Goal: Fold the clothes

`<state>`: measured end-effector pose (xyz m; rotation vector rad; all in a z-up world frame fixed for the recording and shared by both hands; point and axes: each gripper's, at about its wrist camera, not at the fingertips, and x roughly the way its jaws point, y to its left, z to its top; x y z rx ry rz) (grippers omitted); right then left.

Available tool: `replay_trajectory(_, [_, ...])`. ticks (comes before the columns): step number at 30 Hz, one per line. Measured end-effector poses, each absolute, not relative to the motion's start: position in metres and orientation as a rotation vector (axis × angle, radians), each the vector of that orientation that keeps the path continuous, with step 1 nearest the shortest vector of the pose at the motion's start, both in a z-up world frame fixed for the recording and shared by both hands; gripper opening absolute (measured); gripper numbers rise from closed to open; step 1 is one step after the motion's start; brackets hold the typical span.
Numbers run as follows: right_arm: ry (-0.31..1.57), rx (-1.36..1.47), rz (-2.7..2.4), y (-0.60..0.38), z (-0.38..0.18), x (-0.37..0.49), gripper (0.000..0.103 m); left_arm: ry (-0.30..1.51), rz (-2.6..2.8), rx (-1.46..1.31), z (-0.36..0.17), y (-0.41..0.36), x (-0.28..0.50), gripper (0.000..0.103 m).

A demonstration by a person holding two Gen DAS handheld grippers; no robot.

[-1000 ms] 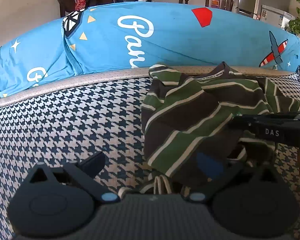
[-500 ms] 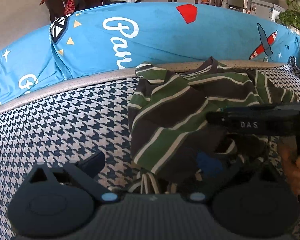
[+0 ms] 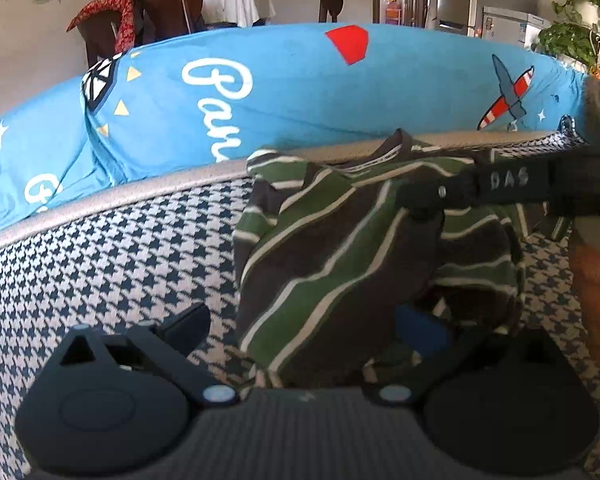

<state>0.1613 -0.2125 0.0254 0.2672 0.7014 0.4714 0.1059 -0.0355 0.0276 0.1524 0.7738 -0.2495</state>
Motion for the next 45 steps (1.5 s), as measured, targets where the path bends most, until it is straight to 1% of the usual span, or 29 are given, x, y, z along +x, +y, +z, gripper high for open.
replay_trajectory(5, [0.652,0.308,0.512,-0.216,0.044,0.156,0.009,0.768,-0.272,0.171,0.026,-0.052,0.108,0.103])
replay_trajectory(9, [0.658,0.385,0.551,-0.22,0.048,0.156,0.009,0.737,-0.305,0.188,0.026,-0.063,0.104,0.103])
replay_trajectory(13, [0.645,0.391,0.563,-0.22,0.053,0.153,0.009,0.686,-0.263,0.209,0.024,-0.072,0.107,0.103])
replay_trajectory(15, [0.643,0.392,0.57,-0.219,0.054,0.152,0.009,0.688,-0.244,0.186,0.022,-0.071,0.114,0.101])
replay_trajectory(18, [0.64,0.395,0.579,-0.218,0.056,0.15,0.009,0.705,-0.208,0.151,0.018,-0.068,0.125,0.083])
replay_trajectory(20, [0.639,0.397,0.586,-0.217,0.057,0.149,0.009,0.724,-0.173,0.13,0.015,-0.064,0.133,0.057])
replay_trajectory(21, [0.638,0.398,0.589,-0.217,0.057,0.149,0.009,0.735,-0.16,0.116,0.014,-0.061,0.136,0.052])
replay_trajectory(23, [0.636,0.397,0.594,-0.216,0.058,0.147,0.009,0.743,-0.148,0.093,0.013,-0.057,0.14,0.034])
replay_trajectory(24, [0.636,0.392,0.594,-0.216,0.059,0.147,0.009,0.733,-0.14,0.1,0.013,-0.056,0.141,0.028])
replay_trajectory(25, [0.636,0.389,0.595,-0.215,0.058,0.146,0.009,0.723,-0.132,0.108,0.014,-0.055,0.141,0.017])
replay_trajectory(26, [0.638,0.387,0.598,-0.214,0.058,0.146,0.009,0.709,-0.119,0.119,0.015,-0.054,0.141,0.013])
replay_trajectory(29, [0.648,0.372,0.605,-0.21,0.057,0.144,0.009,0.661,-0.057,0.136,0.02,-0.047,0.144,0.009])
replay_trajectory(34, [0.651,0.35,0.587,-0.208,0.055,0.142,0.01,0.617,0.077,0.151,0.026,-0.022,0.155,0.008])
replay_trajectory(41, [0.677,0.375,0.524,-0.217,0.047,0.148,0.01,0.61,0.251,0.097,0.037,0.04,0.184,0.008])
replay_trajectory(45, [0.688,0.359,0.493,-0.218,0.043,0.151,0.01,0.602,0.34,0.122,0.035,0.06,0.196,0.008])
